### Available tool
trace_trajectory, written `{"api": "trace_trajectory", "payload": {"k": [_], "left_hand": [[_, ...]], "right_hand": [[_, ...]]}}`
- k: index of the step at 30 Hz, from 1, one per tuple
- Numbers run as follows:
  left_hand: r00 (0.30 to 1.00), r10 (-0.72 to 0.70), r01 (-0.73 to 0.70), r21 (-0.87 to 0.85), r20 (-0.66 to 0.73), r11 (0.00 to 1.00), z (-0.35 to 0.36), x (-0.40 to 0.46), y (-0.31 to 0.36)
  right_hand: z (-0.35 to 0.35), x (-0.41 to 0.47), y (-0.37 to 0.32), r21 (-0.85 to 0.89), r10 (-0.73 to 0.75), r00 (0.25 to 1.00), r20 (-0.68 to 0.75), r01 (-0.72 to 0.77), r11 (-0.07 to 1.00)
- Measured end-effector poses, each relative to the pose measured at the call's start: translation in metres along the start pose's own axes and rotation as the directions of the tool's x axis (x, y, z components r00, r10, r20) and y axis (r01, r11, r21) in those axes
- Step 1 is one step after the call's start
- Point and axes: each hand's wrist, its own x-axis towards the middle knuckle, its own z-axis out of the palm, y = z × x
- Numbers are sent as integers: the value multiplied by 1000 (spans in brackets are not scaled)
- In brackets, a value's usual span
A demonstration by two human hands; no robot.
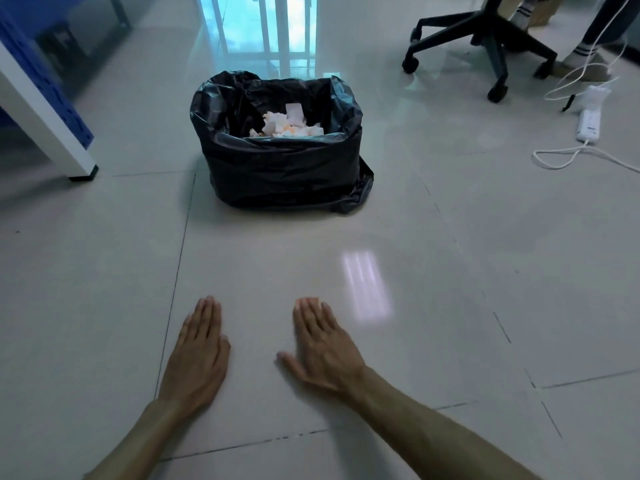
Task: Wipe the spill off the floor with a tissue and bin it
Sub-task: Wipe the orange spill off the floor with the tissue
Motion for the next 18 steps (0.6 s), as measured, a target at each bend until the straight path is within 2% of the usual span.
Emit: {"api": "trace_trajectory", "payload": {"k": [2,3,6,8,11,13,15,16,18], "left_hand": [[1000,5,-5,-17,-1,1000,-2,0,1],[1000,3,-3,-38,-3,999,-4,0,1],[998,-31,25,-109,-50,994,-12,2,3],[993,-36,27,-86,-109,996,-18,6,2],[988,-9,1,-54,-157,999,-25,19,-3],[991,15,-17,-14,-130,1000,-23,29,-6],[997,27,-27,1,-69,1000,-18,37,-6],[999,17,-18,-14,-40,1000,-15,41,-4],[999,-23,22,-18,-37,1000,-8,44,2]], "right_hand": [[20,-1,-44,-43,-266,963,39,268,962],[27,-4,-57,-74,-339,940,30,340,938],[26,-3,-47,-193,-345,938,-14,336,922],[12,1,-18,-225,-238,970,-50,221,949],[-11,4,44,-187,86,989,-118,-107,976],[-23,-6,91,-132,365,915,-175,-389,912],[-32,-23,126,-46,593,785,-176,-609,792],[-34,-29,135,-10,651,741,-166,-661,750],[-32,-28,139,47,682,713,-166,-685,727]]}}
